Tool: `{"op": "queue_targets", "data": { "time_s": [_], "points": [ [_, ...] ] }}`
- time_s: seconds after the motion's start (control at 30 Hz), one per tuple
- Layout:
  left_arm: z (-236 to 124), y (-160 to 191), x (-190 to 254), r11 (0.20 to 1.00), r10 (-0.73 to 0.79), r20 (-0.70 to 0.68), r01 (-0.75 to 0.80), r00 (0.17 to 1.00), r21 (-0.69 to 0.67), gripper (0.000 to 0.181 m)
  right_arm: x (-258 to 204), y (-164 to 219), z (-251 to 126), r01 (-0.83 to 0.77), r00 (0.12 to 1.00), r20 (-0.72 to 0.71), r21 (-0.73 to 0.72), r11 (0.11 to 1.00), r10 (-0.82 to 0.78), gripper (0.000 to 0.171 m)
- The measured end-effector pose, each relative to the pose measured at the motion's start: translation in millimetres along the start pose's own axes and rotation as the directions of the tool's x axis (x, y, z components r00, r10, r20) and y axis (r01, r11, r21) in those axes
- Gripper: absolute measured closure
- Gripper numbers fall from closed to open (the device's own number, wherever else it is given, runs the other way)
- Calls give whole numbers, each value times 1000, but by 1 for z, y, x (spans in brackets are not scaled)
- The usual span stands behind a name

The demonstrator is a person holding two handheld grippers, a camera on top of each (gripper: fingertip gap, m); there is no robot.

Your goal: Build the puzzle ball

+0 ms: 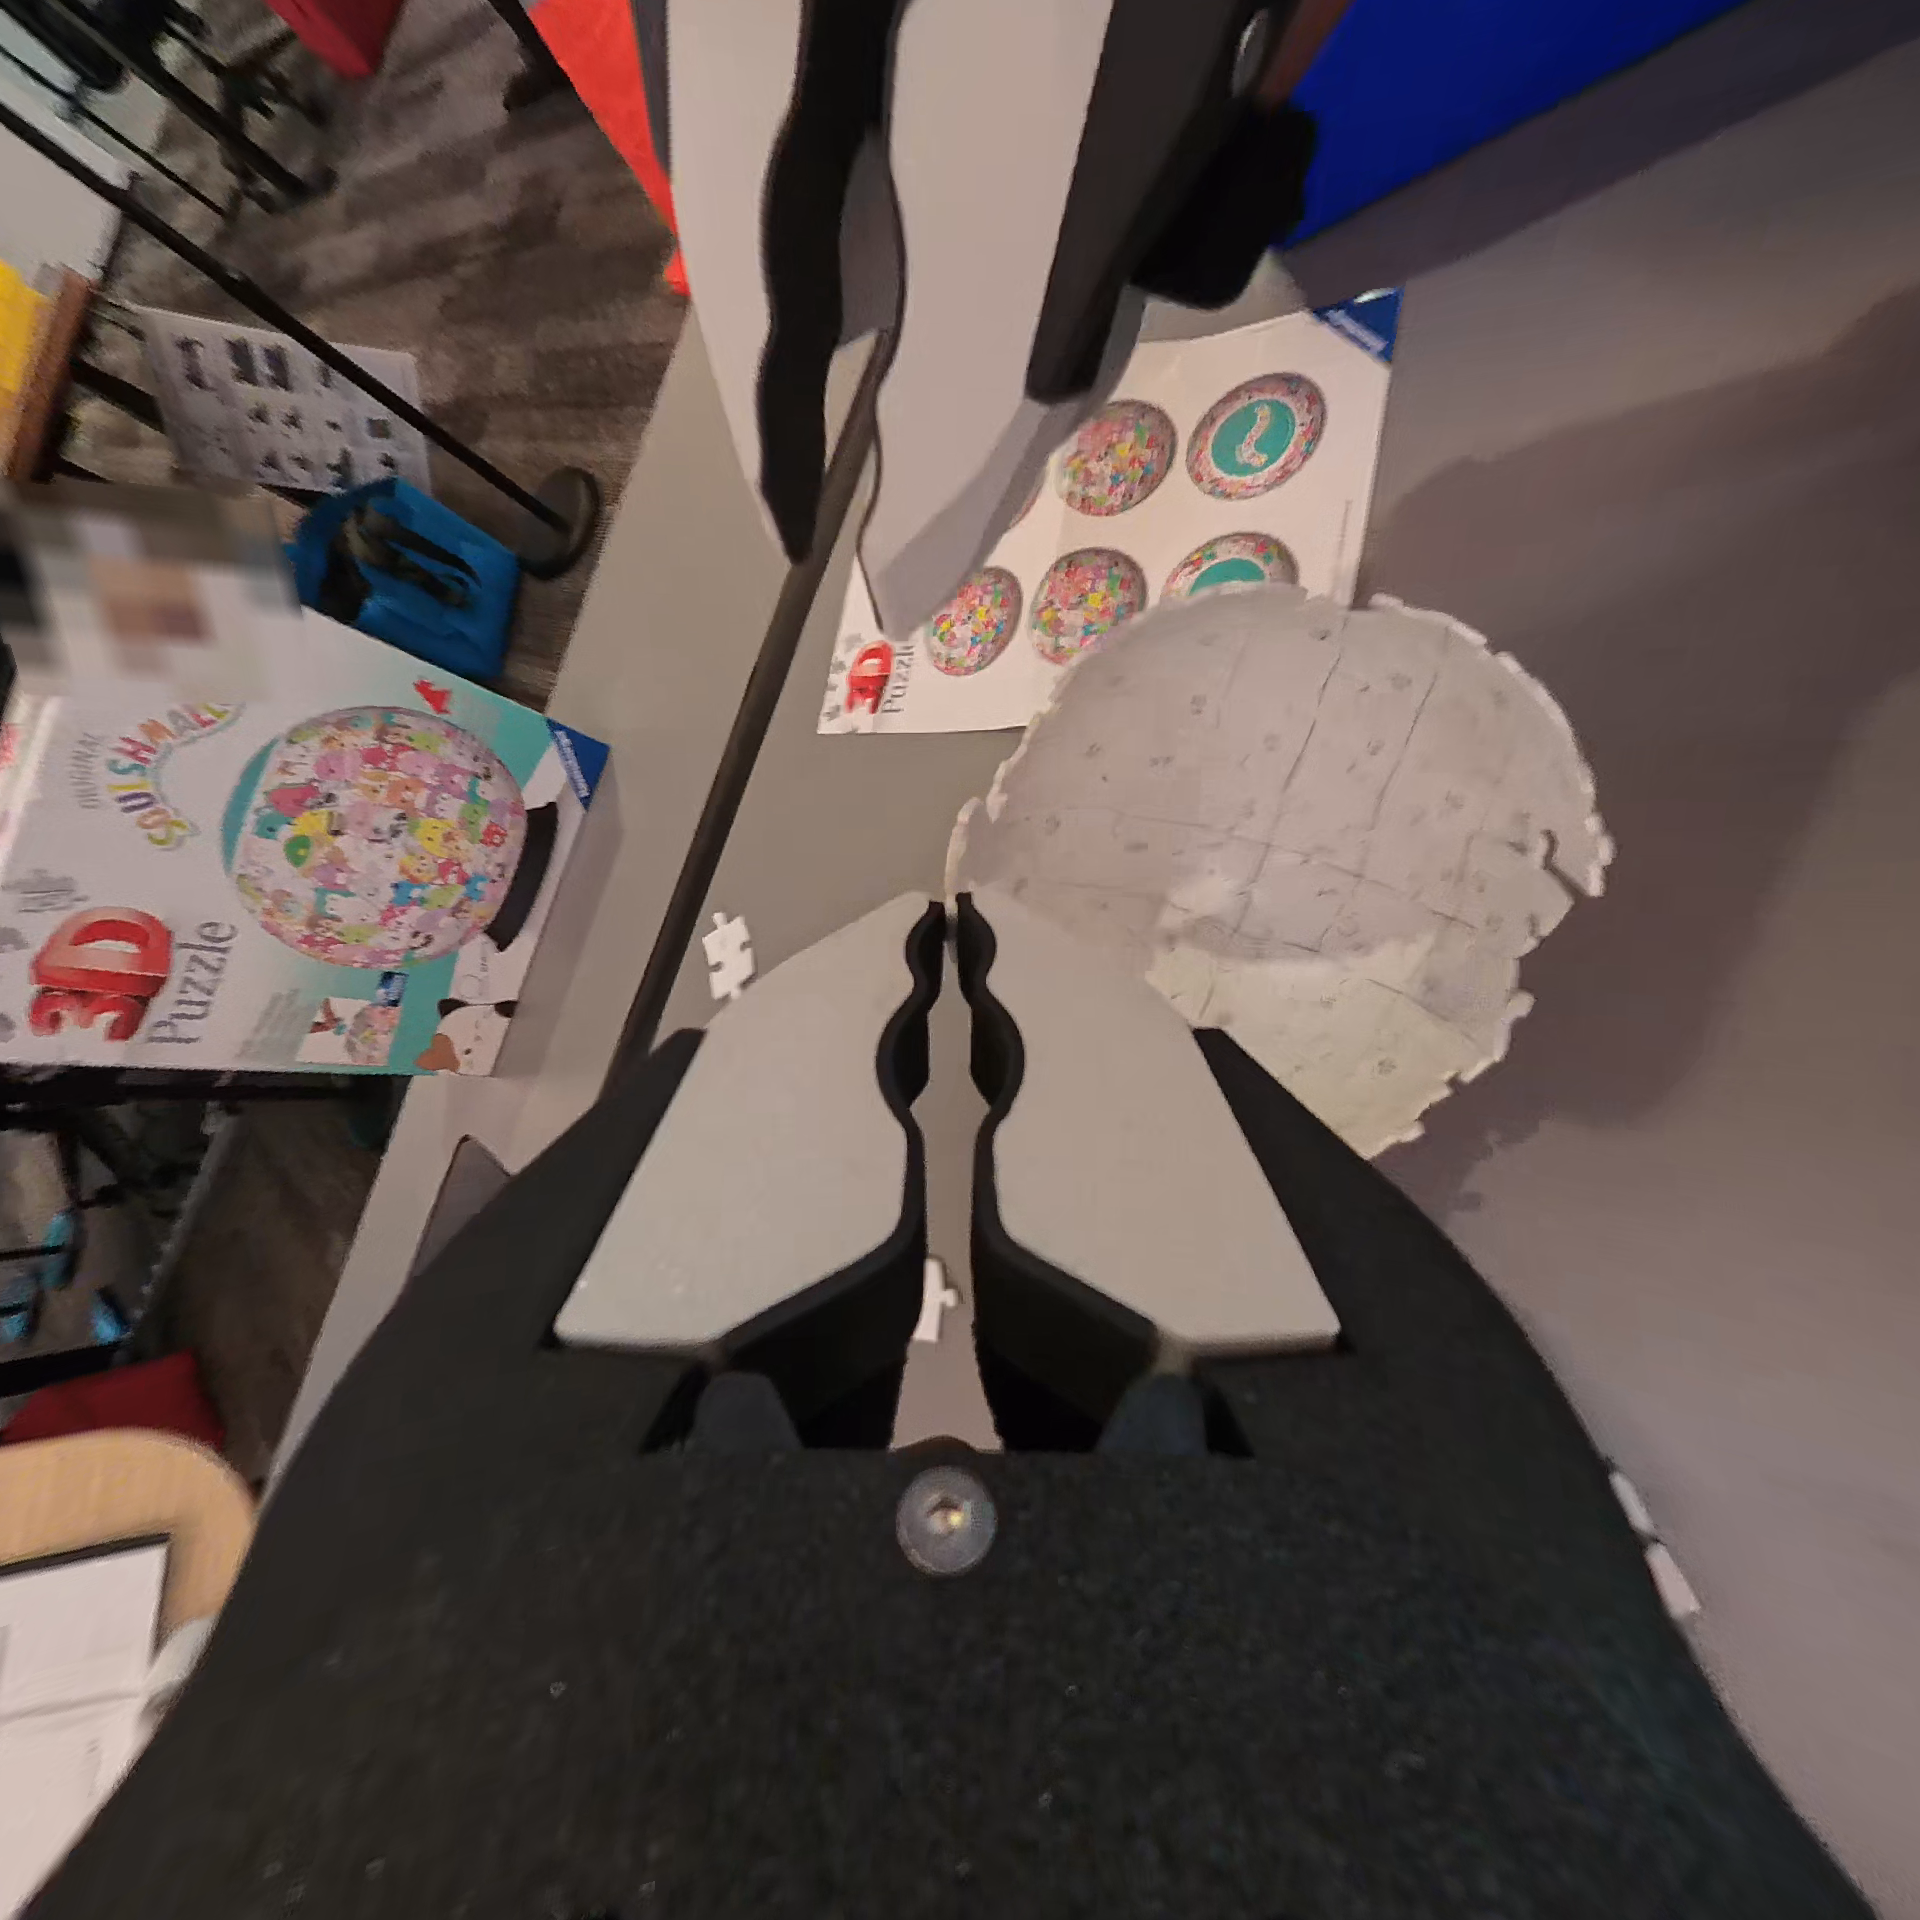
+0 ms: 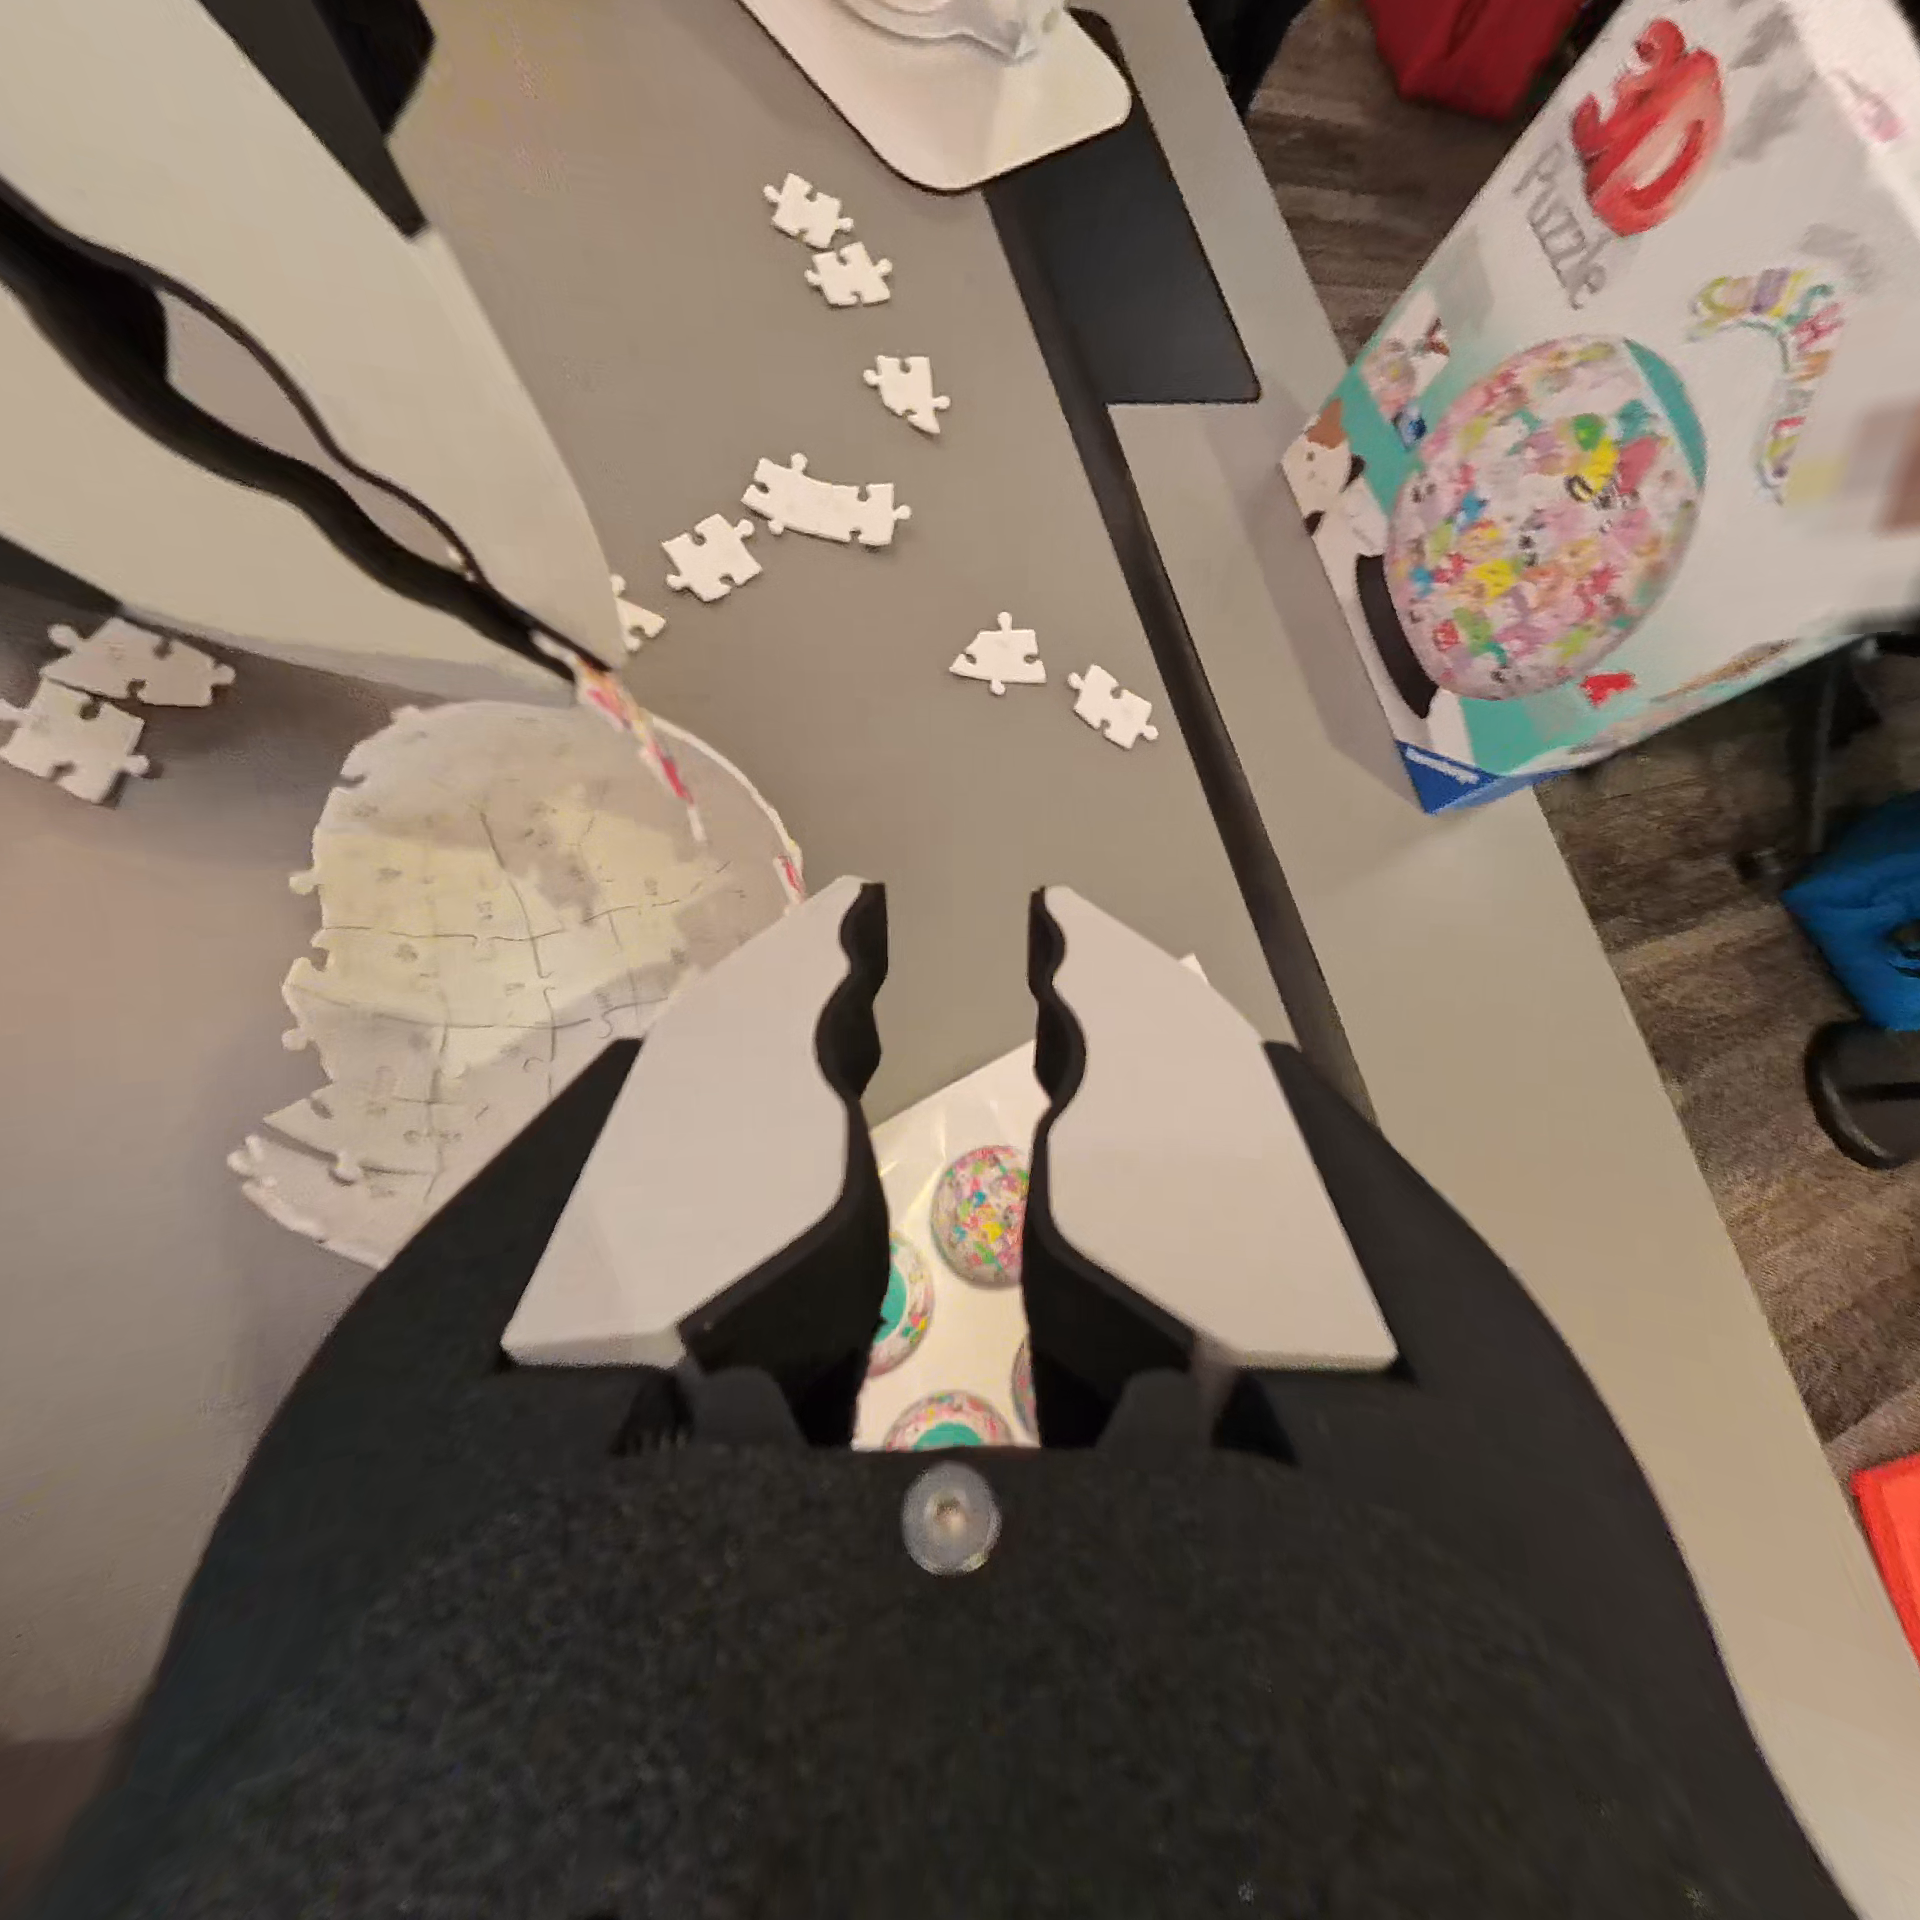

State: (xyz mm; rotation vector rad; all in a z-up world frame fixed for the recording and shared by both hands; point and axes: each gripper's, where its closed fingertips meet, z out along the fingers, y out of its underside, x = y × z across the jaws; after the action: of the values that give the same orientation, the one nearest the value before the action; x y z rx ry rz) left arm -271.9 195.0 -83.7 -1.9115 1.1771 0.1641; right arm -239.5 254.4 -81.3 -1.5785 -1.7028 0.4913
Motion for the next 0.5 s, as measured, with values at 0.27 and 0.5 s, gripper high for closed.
{"op": "queue_targets", "data": {
  "time_s": [0.27,0.5],
  "points": [
    [-39,38,-10,992,-122,188,113,975,58,179,-43,-3,16,216,975,78,-85,973,-210,150],
    [-42,45,15,969,-225,134,208,965,131,179,-38,16,34,275,957,39,-431,859,-287,164]
  ]
}}
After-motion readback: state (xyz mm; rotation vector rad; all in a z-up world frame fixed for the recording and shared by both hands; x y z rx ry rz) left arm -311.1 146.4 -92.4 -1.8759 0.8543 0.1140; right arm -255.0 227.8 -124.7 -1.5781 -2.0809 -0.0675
